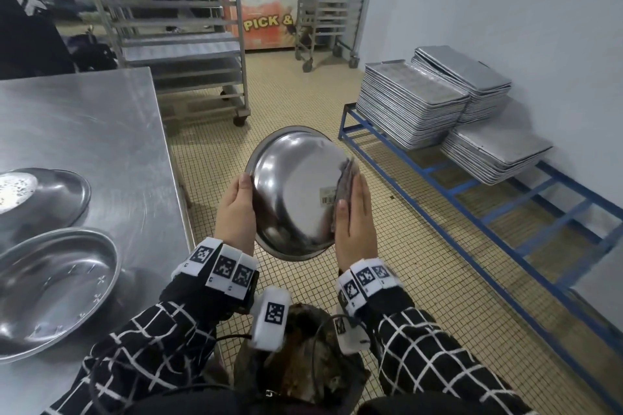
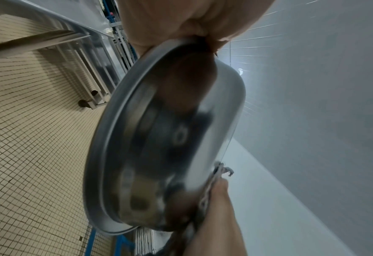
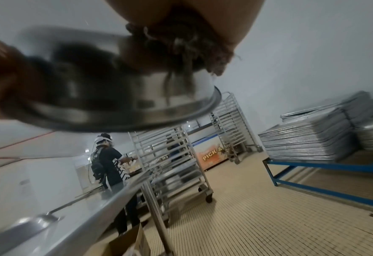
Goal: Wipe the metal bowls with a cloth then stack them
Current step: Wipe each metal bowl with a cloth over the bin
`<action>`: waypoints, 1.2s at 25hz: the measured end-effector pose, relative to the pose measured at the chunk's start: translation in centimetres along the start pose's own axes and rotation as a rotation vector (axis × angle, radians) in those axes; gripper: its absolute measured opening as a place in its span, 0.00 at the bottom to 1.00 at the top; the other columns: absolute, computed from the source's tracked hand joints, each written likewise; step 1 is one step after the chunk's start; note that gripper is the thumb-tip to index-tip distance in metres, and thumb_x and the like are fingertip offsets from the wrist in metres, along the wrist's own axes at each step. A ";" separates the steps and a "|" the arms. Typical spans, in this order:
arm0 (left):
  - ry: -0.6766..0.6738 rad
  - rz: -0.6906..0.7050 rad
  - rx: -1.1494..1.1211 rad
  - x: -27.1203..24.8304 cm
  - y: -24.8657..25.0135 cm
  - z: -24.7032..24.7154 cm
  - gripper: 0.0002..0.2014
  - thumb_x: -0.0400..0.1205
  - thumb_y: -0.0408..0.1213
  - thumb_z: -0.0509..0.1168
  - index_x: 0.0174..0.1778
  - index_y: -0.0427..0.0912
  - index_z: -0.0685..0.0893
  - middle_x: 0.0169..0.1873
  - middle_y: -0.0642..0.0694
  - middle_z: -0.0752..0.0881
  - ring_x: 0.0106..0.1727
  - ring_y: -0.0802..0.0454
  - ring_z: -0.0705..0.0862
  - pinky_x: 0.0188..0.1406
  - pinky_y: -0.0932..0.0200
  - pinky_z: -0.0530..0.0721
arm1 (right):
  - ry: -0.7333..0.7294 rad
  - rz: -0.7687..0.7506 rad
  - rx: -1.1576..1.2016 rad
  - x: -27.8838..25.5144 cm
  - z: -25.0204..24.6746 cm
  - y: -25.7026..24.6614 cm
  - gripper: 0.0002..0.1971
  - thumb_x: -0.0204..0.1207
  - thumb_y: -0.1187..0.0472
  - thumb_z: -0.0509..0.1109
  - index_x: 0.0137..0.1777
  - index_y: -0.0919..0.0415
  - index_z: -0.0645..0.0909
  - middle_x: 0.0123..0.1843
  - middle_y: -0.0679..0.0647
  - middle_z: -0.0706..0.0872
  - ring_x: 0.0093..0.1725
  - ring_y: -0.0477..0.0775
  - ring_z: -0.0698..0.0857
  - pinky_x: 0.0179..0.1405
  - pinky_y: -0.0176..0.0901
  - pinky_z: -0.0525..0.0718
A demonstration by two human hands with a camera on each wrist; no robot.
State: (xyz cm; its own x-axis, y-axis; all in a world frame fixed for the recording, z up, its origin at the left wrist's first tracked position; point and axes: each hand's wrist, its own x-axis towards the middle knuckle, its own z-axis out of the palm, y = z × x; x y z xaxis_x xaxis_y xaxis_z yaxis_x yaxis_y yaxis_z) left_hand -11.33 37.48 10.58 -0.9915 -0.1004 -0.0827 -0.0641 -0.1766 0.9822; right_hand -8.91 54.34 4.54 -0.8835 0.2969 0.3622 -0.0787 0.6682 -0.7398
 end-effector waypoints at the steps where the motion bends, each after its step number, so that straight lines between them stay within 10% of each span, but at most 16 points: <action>1: 0.007 0.003 0.005 0.2 -0.1 0.0 0.15 0.88 0.46 0.53 0.44 0.51 0.84 0.42 0.49 0.87 0.46 0.53 0.84 0.55 0.55 0.80 | -0.034 -0.034 -0.011 -1.2 0.3 0.2 0.30 0.84 0.45 0.44 0.84 0.49 0.44 0.86 0.45 0.42 0.84 0.48 0.46 0.75 0.42 0.61; 8: 0.018 0.003 0.080 0.5 -1.0 0.2 0.15 0.87 0.49 0.53 0.41 0.52 0.83 0.47 0.43 0.87 0.52 0.42 0.85 0.62 0.38 0.81 | -0.090 -0.471 -0.155 -1.8 2.4 -4.4 0.27 0.86 0.50 0.45 0.83 0.57 0.53 0.85 0.55 0.52 0.84 0.57 0.45 0.81 0.62 0.56; 14: -0.105 0.021 0.105 -0.3 -0.1 0.0 0.15 0.87 0.47 0.53 0.43 0.51 0.83 0.44 0.48 0.87 0.49 0.47 0.85 0.50 0.53 0.82 | 0.171 -0.374 -0.153 2.9 0.2 -4.6 0.25 0.84 0.50 0.48 0.72 0.63 0.74 0.73 0.57 0.76 0.78 0.57 0.67 0.77 0.56 0.65; 20: -0.086 0.066 0.152 -0.2 -0.6 -0.9 0.16 0.87 0.46 0.54 0.40 0.48 0.83 0.35 0.52 0.85 0.41 0.53 0.83 0.47 0.58 0.78 | 0.167 0.061 0.085 1.9 -1.2 -1.6 0.22 0.86 0.51 0.50 0.70 0.63 0.74 0.66 0.55 0.77 0.62 0.47 0.77 0.61 0.48 0.82; 27: -0.125 0.165 0.269 -0.2 -1.0 -0.1 0.16 0.87 0.44 0.56 0.42 0.39 0.82 0.35 0.44 0.85 0.38 0.52 0.81 0.47 0.48 0.82 | 0.128 -0.459 -0.258 1.2 0.2 -4.2 0.24 0.84 0.51 0.49 0.71 0.62 0.75 0.72 0.57 0.76 0.77 0.58 0.67 0.77 0.58 0.66; 30: -0.136 0.191 0.274 0.1 -1.0 -0.5 0.17 0.87 0.46 0.56 0.41 0.43 0.84 0.33 0.48 0.85 0.37 0.53 0.82 0.45 0.51 0.82 | 0.187 -0.268 -0.134 1.8 0.2 -4.1 0.24 0.85 0.50 0.48 0.71 0.61 0.75 0.71 0.55 0.76 0.74 0.56 0.71 0.73 0.57 0.72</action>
State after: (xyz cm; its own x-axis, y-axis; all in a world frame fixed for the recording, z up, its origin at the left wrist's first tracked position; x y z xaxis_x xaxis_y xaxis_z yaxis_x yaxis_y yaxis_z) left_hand -11.34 37.16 9.51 -0.9933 0.0284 0.1121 0.1145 0.1037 0.9880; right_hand -10.26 52.02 8.16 -0.7388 0.2108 0.6401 -0.2240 0.8190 -0.5282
